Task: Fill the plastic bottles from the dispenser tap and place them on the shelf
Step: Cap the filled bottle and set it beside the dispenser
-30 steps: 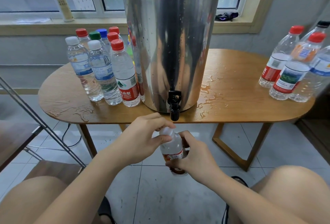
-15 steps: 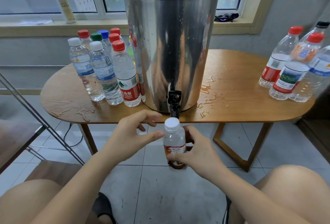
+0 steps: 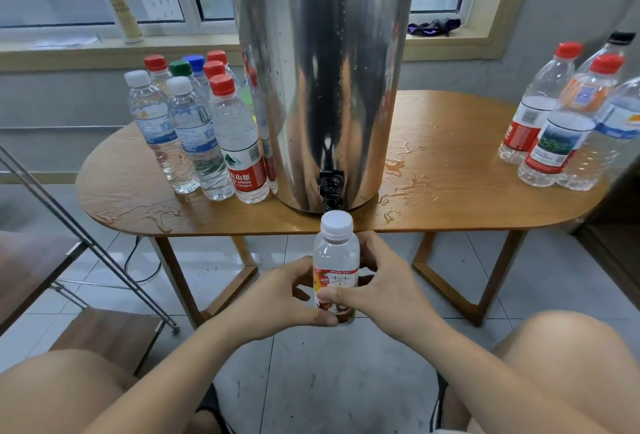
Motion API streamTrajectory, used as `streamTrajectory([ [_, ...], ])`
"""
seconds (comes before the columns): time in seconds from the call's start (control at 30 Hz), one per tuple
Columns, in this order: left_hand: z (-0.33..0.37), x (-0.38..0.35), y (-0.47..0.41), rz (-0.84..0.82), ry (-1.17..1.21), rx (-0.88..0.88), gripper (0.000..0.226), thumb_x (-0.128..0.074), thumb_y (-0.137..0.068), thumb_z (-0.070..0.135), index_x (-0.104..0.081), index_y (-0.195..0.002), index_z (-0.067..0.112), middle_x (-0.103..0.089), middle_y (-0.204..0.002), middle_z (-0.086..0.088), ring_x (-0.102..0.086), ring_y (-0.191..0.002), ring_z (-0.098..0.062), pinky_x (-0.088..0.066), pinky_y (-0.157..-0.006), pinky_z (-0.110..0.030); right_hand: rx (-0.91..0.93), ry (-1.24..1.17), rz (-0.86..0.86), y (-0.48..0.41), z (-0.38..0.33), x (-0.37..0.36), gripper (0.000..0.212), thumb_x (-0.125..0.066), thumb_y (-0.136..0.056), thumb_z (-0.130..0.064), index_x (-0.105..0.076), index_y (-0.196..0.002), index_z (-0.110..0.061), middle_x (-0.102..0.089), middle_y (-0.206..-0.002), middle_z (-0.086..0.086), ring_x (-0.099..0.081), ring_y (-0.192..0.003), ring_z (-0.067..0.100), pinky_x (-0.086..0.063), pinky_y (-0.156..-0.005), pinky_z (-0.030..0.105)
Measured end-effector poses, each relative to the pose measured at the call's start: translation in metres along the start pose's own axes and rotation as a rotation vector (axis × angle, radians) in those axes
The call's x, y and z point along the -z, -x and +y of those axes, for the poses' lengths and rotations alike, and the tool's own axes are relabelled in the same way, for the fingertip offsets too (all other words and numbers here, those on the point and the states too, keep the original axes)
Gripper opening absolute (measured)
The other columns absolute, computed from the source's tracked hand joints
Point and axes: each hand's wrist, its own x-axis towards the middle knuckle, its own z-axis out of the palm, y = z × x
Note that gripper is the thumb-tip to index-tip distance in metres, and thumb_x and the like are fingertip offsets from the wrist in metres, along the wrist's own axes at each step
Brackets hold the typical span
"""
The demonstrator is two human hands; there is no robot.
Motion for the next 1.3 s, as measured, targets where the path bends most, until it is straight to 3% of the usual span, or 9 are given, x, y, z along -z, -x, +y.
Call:
streamTrajectory([
  [0.23,0.003,-0.001,0.012,0.16,0.082,-0.03,0.064,-0.092,-0.078,0.056,-0.065,-0.134,0.042,-0.075,-0.125,0.02,-0.071,-0.118,-0.005,-0.059,-0.104,-0.042,0.035,-0.006,0.005,0.002,-0.011,-0.003,0.069,-0.096,-0.073,-0.052,-0.054,-0.126,-0.054,-0.066,-0.121,-0.034,-0.061,-0.118,-0.008,-0.055,-0.091,0.021],
  [0.37,0.007,0.013,0.022,0.237,0.059,-0.036,0.061,-0.093,-0.077,0.057,-0.067,-0.13,0.041,-0.075,-0.121,0.025,-0.07,-0.116,0.0,-0.059,-0.105,-0.039,0.068,-0.045,-0.009,0.003,-0.02,-0.001,0.068,-0.092,-0.077,-0.058,-0.057,-0.134,-0.049,-0.07,-0.125,-0.027,-0.065,-0.121,-0.001,-0.06,-0.099,0.037],
  [0.47,0.011,0.028,0.026,0.317,0.049,-0.034,0.059,-0.094,-0.076,0.054,-0.067,-0.125,0.04,-0.075,-0.117,0.028,-0.07,-0.112,0.004,-0.059,-0.101,-0.033,0.065,-0.055,-0.002,0.002,-0.025,0.001,0.058,-0.09,-0.081,-0.052,-0.062,-0.131,-0.045,-0.073,-0.119,-0.019,-0.07,-0.113,0.005,-0.062,-0.095,0.045],
  [0.7,0.005,0.069,0.015,0.546,0.122,-0.052,0.063,-0.097,-0.074,0.045,-0.066,-0.129,0.036,-0.077,-0.12,0.023,-0.071,-0.114,0.002,-0.057,-0.103,-0.033,0.077,-0.058,0.015,0.0,-0.031,0.008,0.034,-0.088,-0.088,-0.039,-0.07,-0.117,-0.04,-0.076,-0.105,-0.014,-0.072,-0.101,0.008,-0.056,-0.09,0.03],
  [0.83,-0.003,0.087,-0.002,0.633,0.095,-0.011,0.063,-0.098,-0.075,0.04,-0.065,-0.129,0.032,-0.077,-0.117,0.019,-0.068,-0.112,0.003,-0.055,-0.105,-0.036,0.09,-0.046,0.023,0.0,-0.033,0.019,0.029,-0.086,-0.091,-0.037,-0.071,-0.115,-0.038,-0.077,-0.103,-0.011,-0.072,-0.099,0.011,-0.06,-0.095,0.04],
  [0.97,-0.015,0.095,-0.018,0.737,0.007,0.002,0.063,-0.099,-0.072,0.044,-0.064,-0.123,0.036,-0.07,-0.126,0.016,-0.062,-0.121,-0.009,-0.055,-0.107,-0.044,0.112,-0.032,0.036,-0.003,-0.032,0.034,0.024,-0.085,-0.093,-0.038,-0.073,-0.114,-0.04,-0.077,-0.101,-0.009,-0.073,-0.097,0.015,-0.062,-0.093,0.049],
  [1.13,-0.014,0.096,-0.031,0.86,-0.006,0.013,0.08,-0.102,-0.069,0.038,-0.055,-0.133,0.03,-0.066,-0.128,0.013,-0.06,-0.119,-0.01,-0.052,-0.099,-0.037,0.147,0.001,0.071,-0.005,-0.031,0.054,0.023,-0.084,-0.094,-0.038,-0.072,-0.113,-0.041,-0.077,-0.1,-0.008,-0.073,-0.095,0.016,-0.062,-0.092,0.05],
  [1.3,-0.018,0.101,-0.039,0.882,-0.021,0.001,0.081,-0.101,-0.071,0.035,-0.056,-0.138,0.028,-0.069,-0.125,0.012,-0.063,-0.113,-0.008,-0.053,-0.093,-0.031,0.164,-0.005,0.103,-0.005,-0.03,0.068,0.023,-0.085,-0.093,-0.032,-0.073,-0.112,-0.038,-0.076,-0.097,-0.006,-0.073,-0.094,0.019,-0.064,-0.088,0.051],
])
